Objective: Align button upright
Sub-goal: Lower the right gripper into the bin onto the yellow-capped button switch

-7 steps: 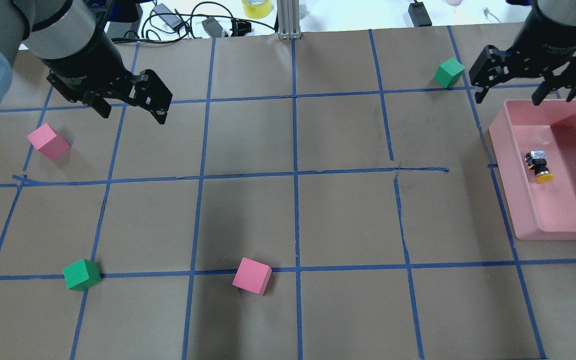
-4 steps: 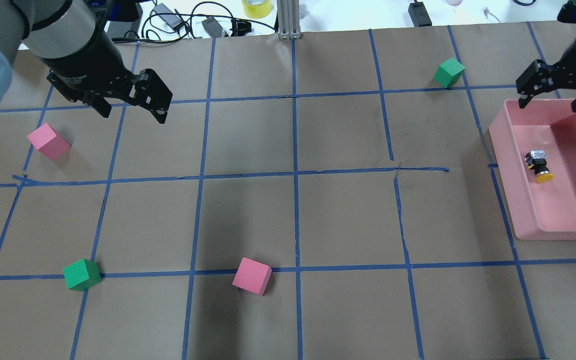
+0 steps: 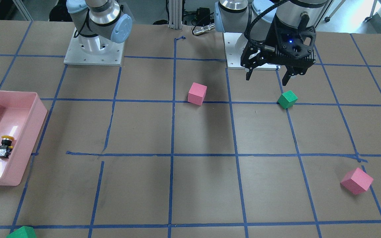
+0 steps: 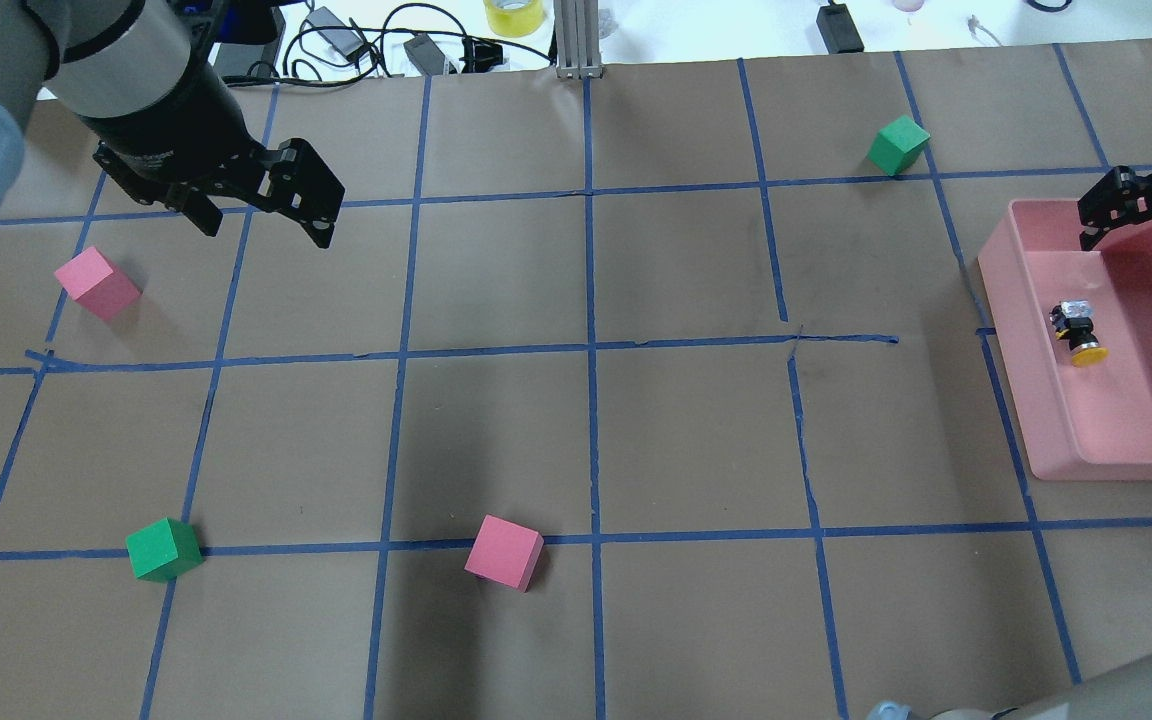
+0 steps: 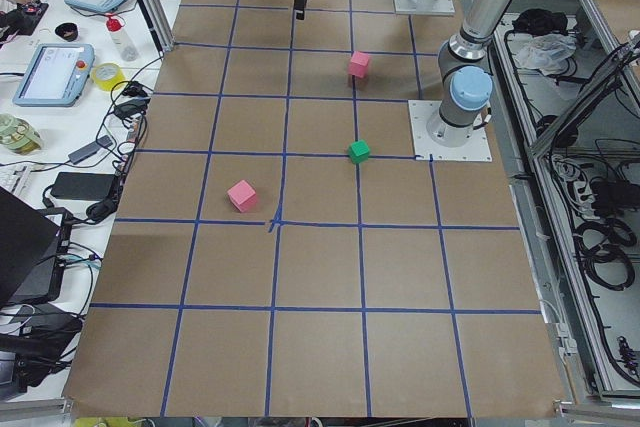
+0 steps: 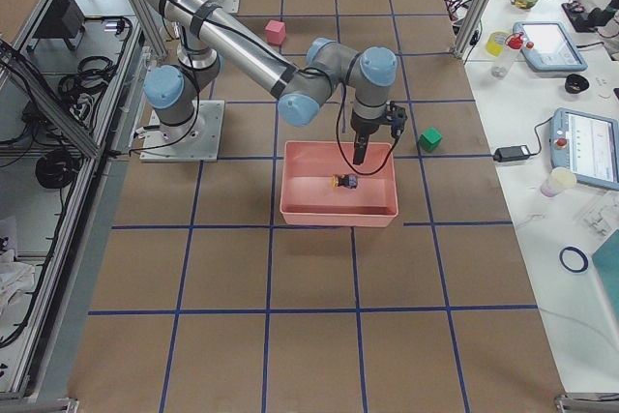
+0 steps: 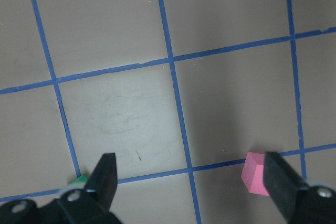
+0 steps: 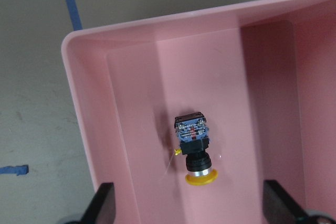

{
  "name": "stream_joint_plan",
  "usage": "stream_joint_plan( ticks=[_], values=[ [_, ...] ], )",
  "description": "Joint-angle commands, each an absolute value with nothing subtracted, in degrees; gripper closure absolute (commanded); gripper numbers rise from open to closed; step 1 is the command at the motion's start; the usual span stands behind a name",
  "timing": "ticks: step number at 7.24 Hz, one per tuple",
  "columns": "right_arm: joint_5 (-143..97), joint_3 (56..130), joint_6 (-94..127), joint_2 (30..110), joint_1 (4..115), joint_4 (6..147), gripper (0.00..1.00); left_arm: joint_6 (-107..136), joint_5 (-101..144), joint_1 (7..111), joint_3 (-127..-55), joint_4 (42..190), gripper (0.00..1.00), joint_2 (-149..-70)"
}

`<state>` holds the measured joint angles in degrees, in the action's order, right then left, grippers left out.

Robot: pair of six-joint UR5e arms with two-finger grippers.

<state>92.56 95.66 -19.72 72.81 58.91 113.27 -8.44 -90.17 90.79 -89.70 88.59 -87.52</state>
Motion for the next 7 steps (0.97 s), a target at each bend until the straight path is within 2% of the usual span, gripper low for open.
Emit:
stream_joint_plan(
  ticks=[1,2,3,7],
  values=[
    [96.8,95.8,-19.9,69.5,58.7,116.1,0.00,-8.4,-90.2,90.8,-89.6,88.6,0.00,-87.5],
    [97.1,95.8,-19.9,67.7,58.7,116.5,0.00,-8.5,-90.2,90.8,-89.7,88.6,0.00,-87.5],
    [97.2,95.9,-19.8,66.9,58.7,116.6,0.05,-8.5,-90.2,90.9,-89.7,88.6,0.00,-87.5],
    [99.3,102.8,-23.9,66.8,55.5,119.9,0.01,-8.5,-90.2,90.8,-89.6,88.6,0.00,-87.5]
  ],
)
